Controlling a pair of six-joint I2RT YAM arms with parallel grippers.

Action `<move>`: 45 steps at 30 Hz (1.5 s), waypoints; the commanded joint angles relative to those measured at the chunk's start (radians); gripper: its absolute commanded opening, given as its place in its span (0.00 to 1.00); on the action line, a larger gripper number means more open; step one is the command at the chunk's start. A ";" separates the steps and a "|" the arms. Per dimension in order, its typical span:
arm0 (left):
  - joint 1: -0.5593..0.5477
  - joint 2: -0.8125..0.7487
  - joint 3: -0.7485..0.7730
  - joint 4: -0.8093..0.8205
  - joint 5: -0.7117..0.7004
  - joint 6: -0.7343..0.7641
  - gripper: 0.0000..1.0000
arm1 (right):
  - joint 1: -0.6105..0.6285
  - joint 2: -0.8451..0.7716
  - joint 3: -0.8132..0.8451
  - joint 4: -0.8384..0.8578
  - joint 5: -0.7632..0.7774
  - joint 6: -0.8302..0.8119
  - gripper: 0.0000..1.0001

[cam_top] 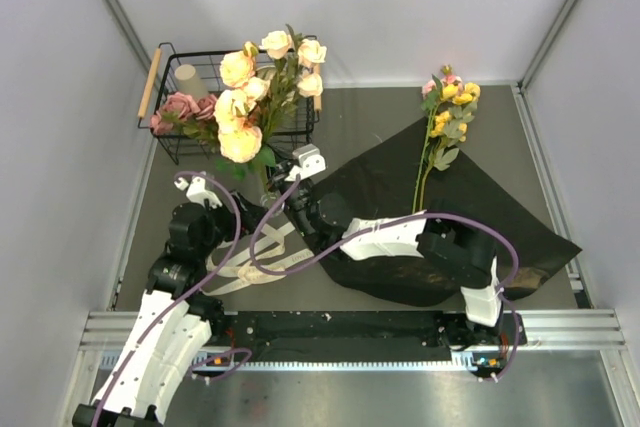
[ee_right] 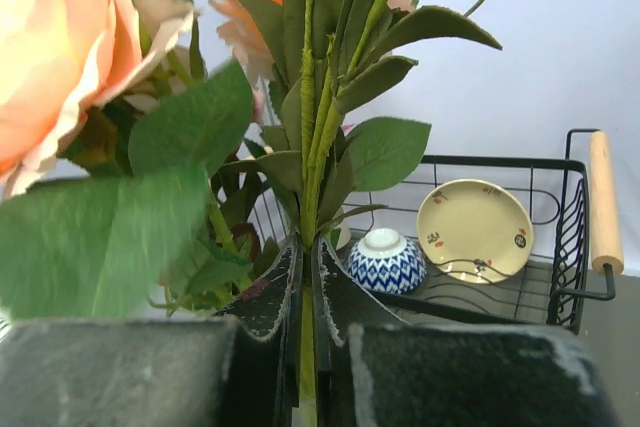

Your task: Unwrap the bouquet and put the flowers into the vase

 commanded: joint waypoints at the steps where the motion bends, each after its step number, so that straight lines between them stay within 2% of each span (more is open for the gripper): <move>1: -0.001 0.024 -0.015 0.103 -0.014 0.003 0.87 | 0.026 0.013 -0.026 0.264 0.001 0.005 0.00; 13: -0.001 0.044 -0.032 0.126 -0.020 0.008 0.87 | 0.033 0.050 -0.064 0.252 -0.002 -0.026 0.00; 38: -0.001 0.059 -0.029 0.138 -0.029 0.016 0.88 | 0.031 0.167 -0.009 0.140 0.045 -0.021 0.00; 39: -0.001 0.057 -0.029 0.138 -0.027 0.017 0.88 | 0.031 0.164 -0.009 0.135 0.048 -0.023 0.04; 40: -0.001 0.056 -0.028 0.135 -0.027 0.019 0.88 | 0.031 0.159 -0.009 0.135 0.051 -0.024 0.12; 45: -0.001 0.051 -0.028 0.134 -0.026 0.020 0.88 | 0.031 0.103 -0.032 0.085 0.059 -0.020 0.29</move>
